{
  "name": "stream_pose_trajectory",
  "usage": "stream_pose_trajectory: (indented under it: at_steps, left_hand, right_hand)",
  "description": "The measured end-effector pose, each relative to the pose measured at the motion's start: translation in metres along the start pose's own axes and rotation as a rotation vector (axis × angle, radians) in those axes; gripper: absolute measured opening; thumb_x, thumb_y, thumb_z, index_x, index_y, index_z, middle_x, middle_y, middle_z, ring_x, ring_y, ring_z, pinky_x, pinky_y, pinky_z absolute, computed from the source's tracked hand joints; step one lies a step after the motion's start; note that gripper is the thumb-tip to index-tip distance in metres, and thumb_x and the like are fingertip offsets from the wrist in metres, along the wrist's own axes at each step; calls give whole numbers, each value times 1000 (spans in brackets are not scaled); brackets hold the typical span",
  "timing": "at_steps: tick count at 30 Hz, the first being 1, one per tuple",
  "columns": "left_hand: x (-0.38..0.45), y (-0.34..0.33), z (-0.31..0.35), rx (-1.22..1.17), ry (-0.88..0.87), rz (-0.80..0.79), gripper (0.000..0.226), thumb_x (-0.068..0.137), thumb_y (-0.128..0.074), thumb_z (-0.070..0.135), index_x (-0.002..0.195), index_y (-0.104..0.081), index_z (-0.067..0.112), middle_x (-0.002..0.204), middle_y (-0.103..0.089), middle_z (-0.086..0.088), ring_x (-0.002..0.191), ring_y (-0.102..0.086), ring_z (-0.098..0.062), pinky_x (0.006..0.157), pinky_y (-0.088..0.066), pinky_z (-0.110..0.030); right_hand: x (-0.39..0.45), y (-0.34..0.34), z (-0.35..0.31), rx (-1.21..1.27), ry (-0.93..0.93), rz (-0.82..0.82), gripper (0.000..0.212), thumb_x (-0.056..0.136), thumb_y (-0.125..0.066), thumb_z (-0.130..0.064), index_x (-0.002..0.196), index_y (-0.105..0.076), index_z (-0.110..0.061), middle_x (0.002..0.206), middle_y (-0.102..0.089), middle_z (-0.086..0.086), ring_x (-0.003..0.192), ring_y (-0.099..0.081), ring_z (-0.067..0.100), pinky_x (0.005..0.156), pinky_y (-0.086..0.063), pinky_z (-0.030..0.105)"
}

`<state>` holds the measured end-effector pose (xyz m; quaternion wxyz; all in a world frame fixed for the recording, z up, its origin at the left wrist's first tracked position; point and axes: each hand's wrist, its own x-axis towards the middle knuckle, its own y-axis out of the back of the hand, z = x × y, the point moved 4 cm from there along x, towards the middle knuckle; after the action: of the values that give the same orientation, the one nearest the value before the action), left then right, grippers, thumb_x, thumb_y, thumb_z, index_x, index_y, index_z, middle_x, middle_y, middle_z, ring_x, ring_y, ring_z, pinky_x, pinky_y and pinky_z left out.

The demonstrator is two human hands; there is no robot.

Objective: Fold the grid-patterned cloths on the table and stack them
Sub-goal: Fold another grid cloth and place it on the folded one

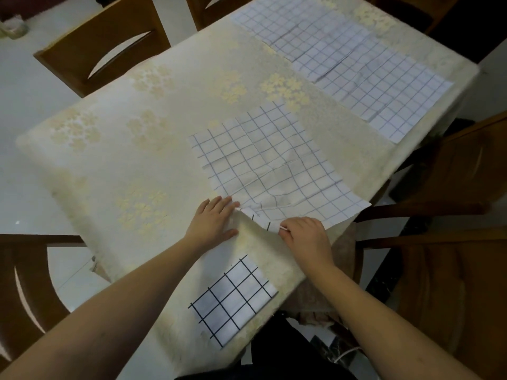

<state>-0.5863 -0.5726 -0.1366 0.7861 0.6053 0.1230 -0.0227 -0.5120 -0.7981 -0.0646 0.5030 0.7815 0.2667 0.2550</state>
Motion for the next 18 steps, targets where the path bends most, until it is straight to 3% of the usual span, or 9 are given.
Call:
stream_pose_trajectory:
  at_steps: [5, 8, 11, 14, 16, 18]
  left_hand:
    - [-21, 18, -5, -317, -5, 308, 79, 72, -82, 39, 141, -46, 26, 135, -56, -4, 124, -52, -26, 101, -43, -48]
    - [-39, 36, -1, -446, -120, 438, 51, 76, -74, 36, 124, -65, 22, 126, -63, -7, 113, -59, -25, 94, -48, -41]
    - [-63, 49, 1, -573, -217, 415, 29, 81, -64, 39, 100, -77, 21, 114, -70, -2, 106, -63, -14, 90, -49, -32]
    - [-90, 58, -15, -779, -41, 375, 16, 83, -71, 28, 95, -78, 22, 108, -70, 10, 103, -57, 9, 90, -50, -28]
    - [-109, 61, -29, -910, 96, 321, 12, 84, -74, 25, 94, -76, 31, 103, -69, 19, 101, -59, 11, 95, -49, -34]
    - [-127, 65, -43, -965, 192, 283, 12, 86, -71, 35, 86, -74, 47, 99, -69, 22, 103, -60, 7, 108, -40, -39]
  right_hand:
    - [-5, 10, -42, -50, 106, 41, 26, 86, -49, -37, 74, -65, -20, 61, -60, -8, 58, -56, 15, 64, -45, 29]
    - [-10, 15, -65, -60, 173, 62, 30, 88, -47, -41, 74, -65, -21, 59, -58, -8, 56, -53, 14, 61, -43, 29]
    - [-14, 20, -89, -4, 225, 58, 33, 90, -49, -45, 77, -66, -20, 63, -61, -8, 57, -55, 13, 62, -44, 29]
    - [-19, 26, -104, 98, 184, -121, 42, 84, -58, -55, 104, -69, -20, 93, -71, -6, 83, -63, 15, 79, -46, 32]
    - [-27, 28, -102, 147, 82, -338, 65, 77, -68, -60, 131, -56, -27, 124, -62, -9, 111, -55, 12, 98, -36, 30]
    - [-40, 31, -93, 72, 14, -394, 82, 72, -73, -61, 142, -42, -32, 137, -51, -13, 124, -48, 9, 105, -31, 30]
